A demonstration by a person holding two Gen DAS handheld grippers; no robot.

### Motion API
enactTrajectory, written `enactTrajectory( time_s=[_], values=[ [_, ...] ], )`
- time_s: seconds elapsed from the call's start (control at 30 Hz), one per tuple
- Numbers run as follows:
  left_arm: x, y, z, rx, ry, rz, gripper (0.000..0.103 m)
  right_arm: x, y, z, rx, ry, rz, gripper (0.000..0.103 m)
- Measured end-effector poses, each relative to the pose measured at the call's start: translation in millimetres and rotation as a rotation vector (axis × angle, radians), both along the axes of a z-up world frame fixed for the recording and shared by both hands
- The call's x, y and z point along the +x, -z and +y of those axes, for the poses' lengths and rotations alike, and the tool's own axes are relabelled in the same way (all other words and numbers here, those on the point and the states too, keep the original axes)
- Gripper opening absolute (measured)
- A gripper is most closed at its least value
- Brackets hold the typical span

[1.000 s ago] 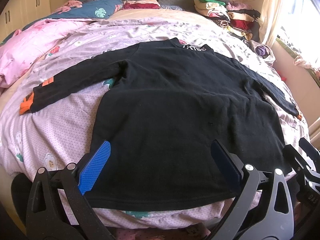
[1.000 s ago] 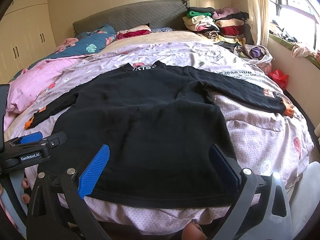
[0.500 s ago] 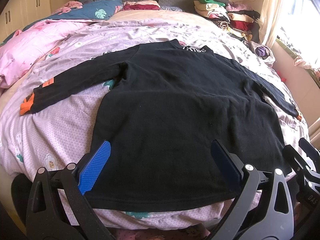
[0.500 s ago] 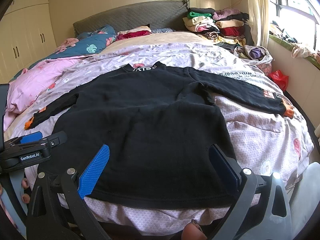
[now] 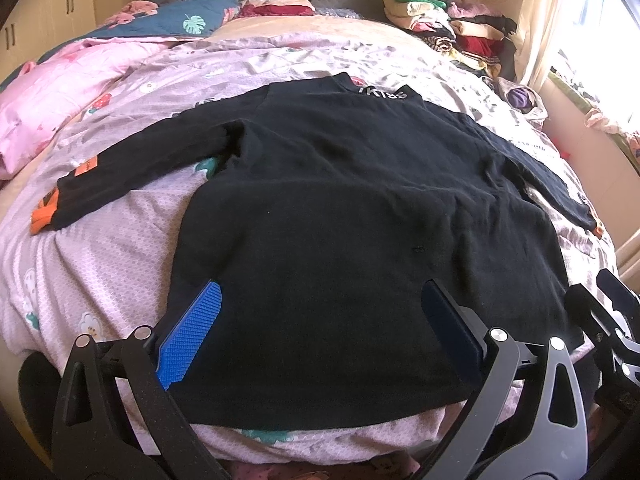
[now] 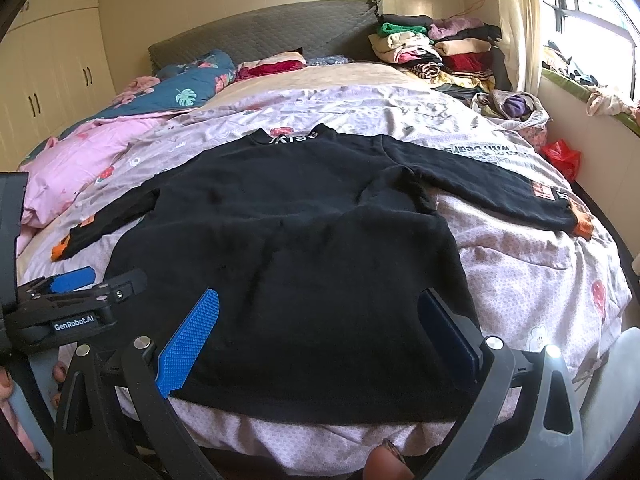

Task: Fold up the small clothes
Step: 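Move the right gripper to the orange cuff of the nearest sleeve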

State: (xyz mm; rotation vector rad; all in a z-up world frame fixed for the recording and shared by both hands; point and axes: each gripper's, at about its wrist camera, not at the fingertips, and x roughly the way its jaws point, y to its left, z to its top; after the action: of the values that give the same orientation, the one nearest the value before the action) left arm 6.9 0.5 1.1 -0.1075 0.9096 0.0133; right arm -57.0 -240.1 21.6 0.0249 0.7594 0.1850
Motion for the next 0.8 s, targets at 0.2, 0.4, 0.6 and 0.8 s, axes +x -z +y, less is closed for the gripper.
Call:
enactTrajectory(
  time_s=[0.2, 0.4, 0.6, 0.8],
  values=[
    [15, 0, 0, -0.015, 0.005, -0.004, 0.094, 18, -3, 0, 0.004, 0.007, 0.01, 0.099],
    [36, -4, 3, -0.024, 0.0, -0.008, 0.094, 38, -9, 0, 0.021, 0.03, 0.005, 0.099],
    [60, -13, 6, -0.033, -0.012, -0.025, 0.094, 61, -15, -6, 0.036, 0.091, 0.007, 0.099],
    [84, -15, 9, -0.038, -0.014, -0.012, 0.094, 84, -24, -12, 0.045, 0.135, -0.004, 0.099]
  ],
)
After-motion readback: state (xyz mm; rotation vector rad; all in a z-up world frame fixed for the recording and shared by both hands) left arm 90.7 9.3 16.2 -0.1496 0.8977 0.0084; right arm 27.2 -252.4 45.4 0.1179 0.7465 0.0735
